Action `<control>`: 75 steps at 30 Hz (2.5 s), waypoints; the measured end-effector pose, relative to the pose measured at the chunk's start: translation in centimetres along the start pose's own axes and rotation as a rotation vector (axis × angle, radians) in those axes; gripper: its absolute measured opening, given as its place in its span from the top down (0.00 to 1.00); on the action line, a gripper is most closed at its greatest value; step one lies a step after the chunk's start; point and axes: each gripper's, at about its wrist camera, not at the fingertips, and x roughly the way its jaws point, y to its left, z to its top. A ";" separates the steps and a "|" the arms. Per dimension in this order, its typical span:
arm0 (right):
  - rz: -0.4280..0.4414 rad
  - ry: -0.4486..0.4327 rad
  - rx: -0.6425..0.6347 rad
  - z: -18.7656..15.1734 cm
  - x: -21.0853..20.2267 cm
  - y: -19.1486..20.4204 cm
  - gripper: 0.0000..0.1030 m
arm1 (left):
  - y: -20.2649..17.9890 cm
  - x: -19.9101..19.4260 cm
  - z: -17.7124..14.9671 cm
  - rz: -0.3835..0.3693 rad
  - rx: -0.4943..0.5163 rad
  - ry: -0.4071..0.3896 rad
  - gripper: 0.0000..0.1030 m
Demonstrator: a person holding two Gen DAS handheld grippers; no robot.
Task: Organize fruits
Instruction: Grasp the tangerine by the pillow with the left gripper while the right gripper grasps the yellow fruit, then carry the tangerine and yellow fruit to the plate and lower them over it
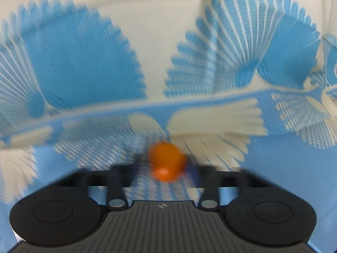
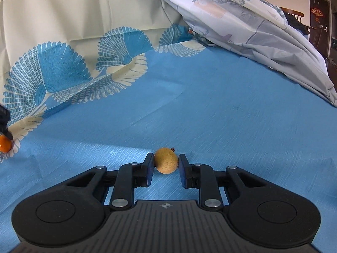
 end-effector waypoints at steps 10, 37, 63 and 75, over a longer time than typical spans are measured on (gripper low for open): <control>0.033 -0.035 0.027 0.2 -0.7 0.2 0.75 | 4.5 -10.5 -6.5 -0.025 0.028 -0.073 0.63; 0.780 0.059 -0.383 -6.2 -43.8 -5.6 0.75 | 27.1 -49.1 -47.5 0.107 -0.207 -0.134 0.63; 0.856 -0.005 -0.553 -8.6 -53.4 -6.4 0.75 | 28.4 -53.6 -54.8 0.094 -0.271 -0.254 0.63; 0.844 0.022 -0.572 -8.7 -52.6 -5.6 0.75 | 28.9 -52.2 -54.4 0.082 -0.282 -0.223 0.63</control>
